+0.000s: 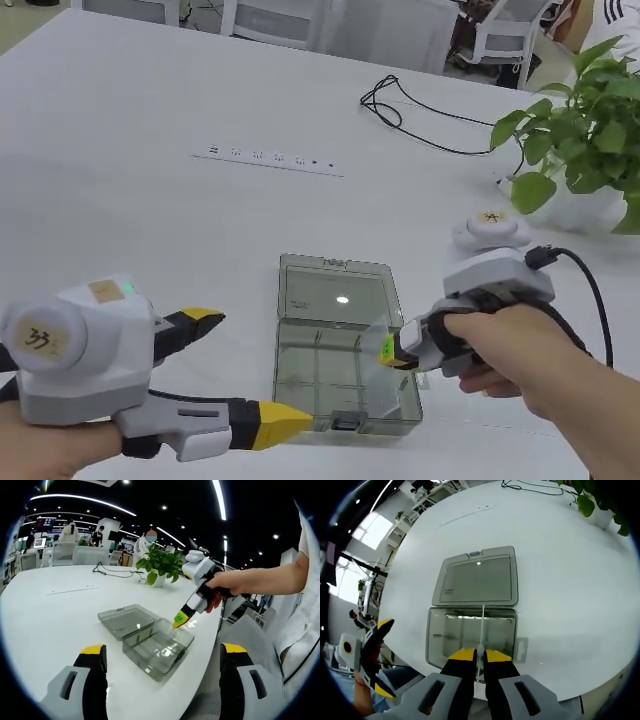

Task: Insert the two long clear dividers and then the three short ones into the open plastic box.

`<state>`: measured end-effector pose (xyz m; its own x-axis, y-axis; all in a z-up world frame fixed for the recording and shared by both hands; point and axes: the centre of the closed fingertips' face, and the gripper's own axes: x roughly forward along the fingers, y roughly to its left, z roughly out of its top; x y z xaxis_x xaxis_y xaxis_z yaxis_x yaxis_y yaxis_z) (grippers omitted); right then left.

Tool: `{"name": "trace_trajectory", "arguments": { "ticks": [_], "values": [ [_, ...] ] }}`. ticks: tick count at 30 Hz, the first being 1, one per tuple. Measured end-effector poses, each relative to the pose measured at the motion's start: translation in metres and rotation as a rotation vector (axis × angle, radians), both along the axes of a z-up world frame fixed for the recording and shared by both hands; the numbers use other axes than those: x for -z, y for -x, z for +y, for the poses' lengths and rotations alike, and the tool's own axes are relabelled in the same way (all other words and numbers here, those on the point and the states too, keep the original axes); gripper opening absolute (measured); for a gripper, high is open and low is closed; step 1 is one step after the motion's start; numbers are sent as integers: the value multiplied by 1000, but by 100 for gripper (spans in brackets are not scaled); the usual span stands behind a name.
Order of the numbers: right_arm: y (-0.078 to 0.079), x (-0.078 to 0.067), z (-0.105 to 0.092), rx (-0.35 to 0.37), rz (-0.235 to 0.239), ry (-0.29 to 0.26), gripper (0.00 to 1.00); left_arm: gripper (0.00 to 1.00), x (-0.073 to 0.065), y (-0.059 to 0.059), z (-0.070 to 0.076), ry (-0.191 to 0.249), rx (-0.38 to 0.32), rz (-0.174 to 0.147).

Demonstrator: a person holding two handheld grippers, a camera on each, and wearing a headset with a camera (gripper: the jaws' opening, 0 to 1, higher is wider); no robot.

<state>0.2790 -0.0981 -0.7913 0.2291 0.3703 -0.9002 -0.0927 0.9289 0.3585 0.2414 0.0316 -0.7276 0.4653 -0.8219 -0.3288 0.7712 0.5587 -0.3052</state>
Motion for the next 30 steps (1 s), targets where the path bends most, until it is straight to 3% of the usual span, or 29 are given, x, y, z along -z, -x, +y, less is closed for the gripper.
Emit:
{"name": "trace_trajectory", "arguments": {
  "ticks": [18,30],
  "values": [
    [2,-1,3,3,3,-6,6,96,-1,0,-2,9,1,2],
    [-1,-17,-3,89,-54,-36,6,95,0,0,-3,9,11,1]
  ]
}}
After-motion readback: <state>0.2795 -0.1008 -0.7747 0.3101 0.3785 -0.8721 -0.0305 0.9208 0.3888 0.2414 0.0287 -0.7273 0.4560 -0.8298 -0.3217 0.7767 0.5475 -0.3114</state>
